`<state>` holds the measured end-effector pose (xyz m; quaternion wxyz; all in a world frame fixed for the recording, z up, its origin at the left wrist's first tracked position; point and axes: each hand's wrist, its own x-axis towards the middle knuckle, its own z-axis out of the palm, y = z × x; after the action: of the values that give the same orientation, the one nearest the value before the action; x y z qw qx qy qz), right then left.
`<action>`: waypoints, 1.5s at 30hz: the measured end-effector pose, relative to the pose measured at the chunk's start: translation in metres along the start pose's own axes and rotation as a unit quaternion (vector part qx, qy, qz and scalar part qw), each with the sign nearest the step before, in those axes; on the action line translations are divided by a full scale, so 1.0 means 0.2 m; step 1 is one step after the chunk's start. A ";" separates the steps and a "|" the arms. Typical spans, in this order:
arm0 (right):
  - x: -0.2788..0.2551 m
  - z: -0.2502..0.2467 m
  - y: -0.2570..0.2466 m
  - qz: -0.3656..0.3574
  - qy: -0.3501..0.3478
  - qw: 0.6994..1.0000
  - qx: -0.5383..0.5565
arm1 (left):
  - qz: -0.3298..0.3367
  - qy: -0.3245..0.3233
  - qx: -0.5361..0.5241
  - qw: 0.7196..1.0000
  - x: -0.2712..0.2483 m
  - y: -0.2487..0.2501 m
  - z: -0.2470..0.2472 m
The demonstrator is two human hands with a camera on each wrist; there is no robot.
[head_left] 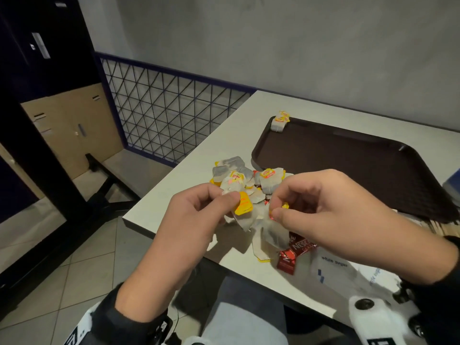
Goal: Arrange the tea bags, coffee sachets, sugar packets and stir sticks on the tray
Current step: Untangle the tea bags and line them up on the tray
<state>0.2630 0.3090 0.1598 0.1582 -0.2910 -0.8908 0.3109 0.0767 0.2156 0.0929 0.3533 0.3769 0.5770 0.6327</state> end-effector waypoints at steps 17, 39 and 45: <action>-0.06 -0.01 -0.12 -0.094 0.037 0.976 -0.191 | -0.017 -0.141 -0.110 0.984 -0.05 0.04 0.08; -0.08 -0.10 -0.02 0.094 -0.007 0.977 0.193 | -0.119 -0.136 -0.256 0.950 -0.08 0.03 0.13; -0.08 -0.11 -0.04 0.085 -0.048 0.979 0.179 | -0.138 -0.198 -0.209 0.948 -0.08 0.04 0.13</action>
<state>0.2824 0.3040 0.1789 0.1381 -0.3172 -0.7993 0.4914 0.1067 0.2115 0.1017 0.6149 0.3293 0.3968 0.5966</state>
